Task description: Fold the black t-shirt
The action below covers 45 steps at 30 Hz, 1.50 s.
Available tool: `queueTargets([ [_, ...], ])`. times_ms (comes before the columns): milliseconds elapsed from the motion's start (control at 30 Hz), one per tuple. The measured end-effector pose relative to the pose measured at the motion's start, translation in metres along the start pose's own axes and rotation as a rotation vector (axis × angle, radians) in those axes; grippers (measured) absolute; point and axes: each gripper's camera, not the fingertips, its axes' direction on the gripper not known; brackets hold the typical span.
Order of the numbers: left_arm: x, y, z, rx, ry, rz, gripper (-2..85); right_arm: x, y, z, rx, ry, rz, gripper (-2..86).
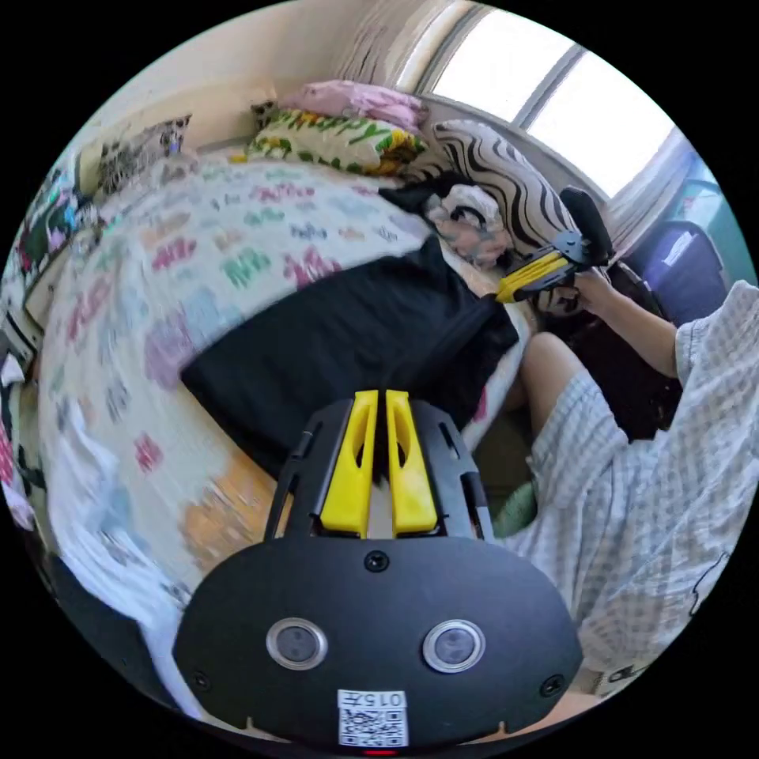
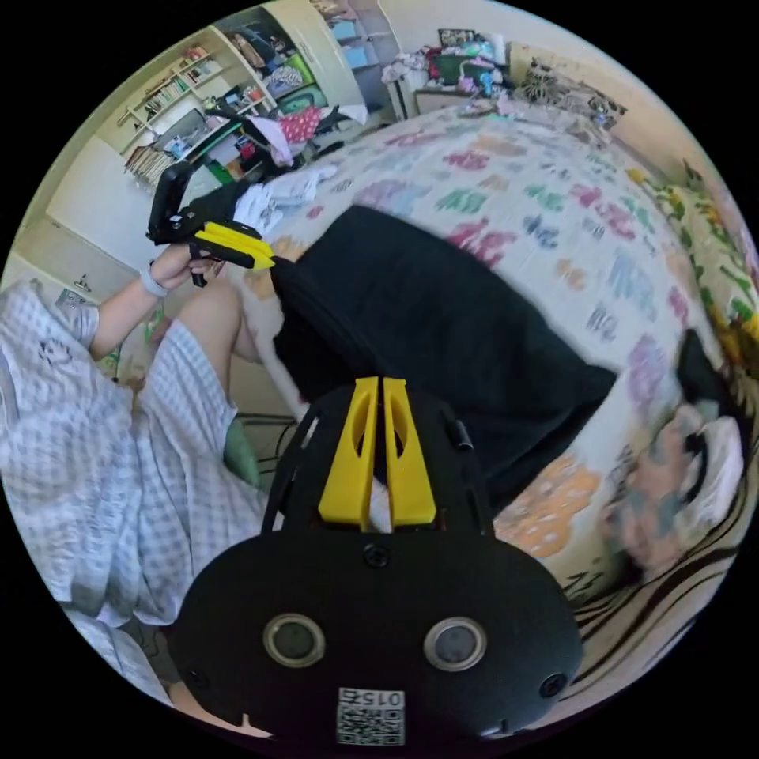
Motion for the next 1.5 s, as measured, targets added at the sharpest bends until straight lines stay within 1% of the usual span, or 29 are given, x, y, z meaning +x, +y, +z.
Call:
queueTargets([
  [33,-0.012,-0.020,-0.007,0.038,-0.050,0.012,0.1,0.022,-0.034,-0.023,0.069,0.107,-0.002,0.5],
  [67,-0.037,-0.060,-0.021,0.124,-0.175,0.008,0.0,0.034,-0.051,-0.033,0.106,0.168,0.006,0.7],
  [100,-0.062,-0.092,-0.036,0.232,-0.296,-0.051,-0.1,0.057,-0.082,-0.051,0.179,0.278,0.059,1.0],
  [133,-0.073,-0.103,-0.042,0.260,-0.343,-0.089,-0.1,0.078,-0.102,-0.063,0.222,0.328,0.144,1.8],
  [167,-0.091,-0.117,-0.051,0.266,-0.371,-0.154,-0.1,0.088,-0.107,-0.067,0.232,0.319,0.190,2.3],
  [200,-0.103,-0.115,-0.059,0.288,-0.301,-0.175,0.0,0.101,-0.106,-0.073,0.248,0.253,0.237,4.9],
  [233,-0.105,-0.110,-0.061,0.301,-0.254,-0.162,0.1,0.106,-0.092,-0.074,0.270,0.169,0.234,6.3],
  [300,-0.107,-0.063,-0.055,0.261,-0.184,-0.172,0.7,0.110,-0.053,-0.064,0.288,0.064,0.216,6.5],
  [333,-0.106,-0.047,-0.049,0.234,-0.171,-0.182,0.9,0.112,-0.020,-0.048,0.240,0.043,0.237,6.6],
  [367,-0.107,-0.013,-0.035,0.157,-0.129,-0.220,1.4,0.114,-0.002,-0.038,0.206,0.038,0.255,7.1],
  [400,-0.109,0.023,-0.018,0.061,-0.072,-0.293,2.2,0.119,0.037,-0.017,0.133,0.024,0.323,8.2],
  [433,-0.110,0.042,-0.009,0.013,-0.036,-0.333,2.8,0.124,0.078,0.005,0.059,-0.008,0.407,9.6],
  [500,-0.111,0.112,0.015,-0.121,0.108,-0.533,5.7,0.128,0.138,0.032,-0.051,-0.063,0.542,11.1],
  [567,-0.110,0.148,0.025,-0.159,0.230,-0.651,7.8,0.129,0.187,0.048,-0.109,-0.075,0.660,11.8],
  [600,-0.109,0.160,0.028,-0.189,0.250,-0.682,8.2,0.128,0.210,0.053,-0.121,-0.082,0.712,12.0],
  [733,-0.118,0.171,0.025,-0.209,0.142,-0.738,9.4,0.126,0.234,0.072,-0.144,-0.131,0.722,12.1],
  [800,-0.128,0.173,0.011,-0.102,0.021,-0.763,10.0,0.131,0.235,0.078,-0.172,-0.114,0.723,11.8],
  [833,-0.130,0.173,0.010,-0.091,0.007,-0.760,9.7,0.134,0.235,0.079,-0.185,-0.102,0.714,11.2],
  [900,-0.143,0.172,0.022,-0.102,0.087,-0.742,8.5,0.140,0.237,0.082,-0.206,-0.100,0.710,10.1],
  [933,-0.146,0.172,0.023,-0.111,0.086,-0.748,8.2,0.143,0.239,0.082,-0.215,-0.097,0.697,8.9],
  [967,-0.149,0.170,0.020,-0.130,0.072,-0.708,5.8,0.144,0.241,0.082,-0.213,-0.101,0.688,6.7],
  [1000,-0.154,0.169,0.017,-0.126,0.138,-0.672,3.7,0.147,0.243,0.082,-0.175,-0.177,0.662,2.3],
  [1033,-0.157,0.170,0.014,-0.126,0.167,-0.674,2.7,0.152,0.248,0.083,-0.135,-0.258,0.683,1.7],
  [1100,-0.167,0.176,-0.006,-0.106,0.230,-0.676,0.6,0.158,0.256,0.083,-0.112,-0.308,0.711,0.9],
  [1167,-0.174,0.183,-0.032,-0.053,0.287,-0.676,0.1,0.158,0.265,0.076,-0.089,-0.310,0.713,0.4],
  [1267,-0.185,0.191,-0.074,-0.002,0.390,-0.653,-0.1,0.157,0.287,0.054,-0.031,-0.305,0.716,-0.2],
  [1367,-0.198,0.193,-0.095,-0.049,0.356,-0.617,0.5,0.159,0.304,0.040,-0.002,-0.310,0.732,-0.5],
  [1433,-0.207,0.198,-0.092,-0.057,0.364,-0.630,1.5,0.164,0.312,0.046,0.003,-0.312,0.756,-0.4],
  [1500,-0.212,0.212,-0.069,-0.129,0.368,-0.656,5.2,0.167,0.316,0.061,-0.020,-0.332,0.779,-0.2],
])
